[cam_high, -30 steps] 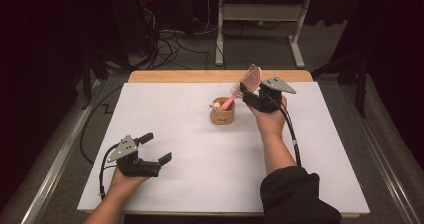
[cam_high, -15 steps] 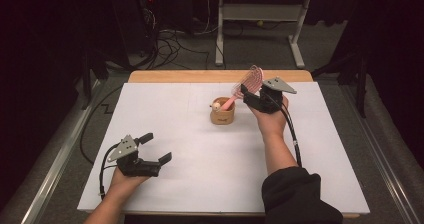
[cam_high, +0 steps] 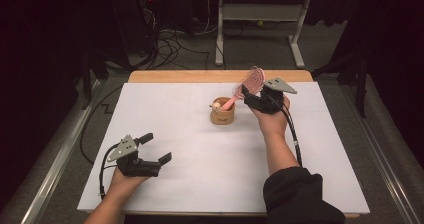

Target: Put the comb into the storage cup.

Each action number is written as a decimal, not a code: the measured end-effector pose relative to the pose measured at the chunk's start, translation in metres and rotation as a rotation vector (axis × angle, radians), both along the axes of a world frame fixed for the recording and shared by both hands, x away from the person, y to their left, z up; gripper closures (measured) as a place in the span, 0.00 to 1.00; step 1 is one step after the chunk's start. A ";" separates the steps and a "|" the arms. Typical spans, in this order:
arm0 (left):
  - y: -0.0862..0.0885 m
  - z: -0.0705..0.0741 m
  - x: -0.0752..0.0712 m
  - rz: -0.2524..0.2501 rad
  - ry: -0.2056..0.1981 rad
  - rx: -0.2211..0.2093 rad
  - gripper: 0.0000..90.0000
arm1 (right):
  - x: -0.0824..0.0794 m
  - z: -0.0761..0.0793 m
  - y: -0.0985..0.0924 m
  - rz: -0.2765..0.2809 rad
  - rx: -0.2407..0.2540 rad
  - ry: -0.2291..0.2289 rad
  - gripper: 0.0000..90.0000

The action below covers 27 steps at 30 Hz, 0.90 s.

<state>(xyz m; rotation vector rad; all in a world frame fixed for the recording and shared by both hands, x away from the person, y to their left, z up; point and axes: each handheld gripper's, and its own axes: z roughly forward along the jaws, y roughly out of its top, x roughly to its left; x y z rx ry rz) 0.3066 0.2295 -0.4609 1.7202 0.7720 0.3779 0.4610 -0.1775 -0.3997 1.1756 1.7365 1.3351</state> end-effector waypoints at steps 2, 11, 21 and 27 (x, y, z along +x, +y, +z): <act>0.000 0.000 0.000 -0.001 0.001 0.000 0.00 | 0.000 0.000 0.000 0.003 -0.007 0.004 0.34; 0.000 -0.001 0.000 -0.001 0.002 0.000 0.00 | -0.001 -0.001 -0.003 -0.001 -0.012 0.005 0.26; 0.000 -0.001 0.001 0.000 0.007 0.006 0.00 | -0.001 0.001 -0.007 0.004 -0.015 0.018 0.15; 0.000 -0.001 0.001 0.008 0.005 0.014 0.00 | -0.004 0.004 -0.007 -0.002 -0.031 0.027 0.02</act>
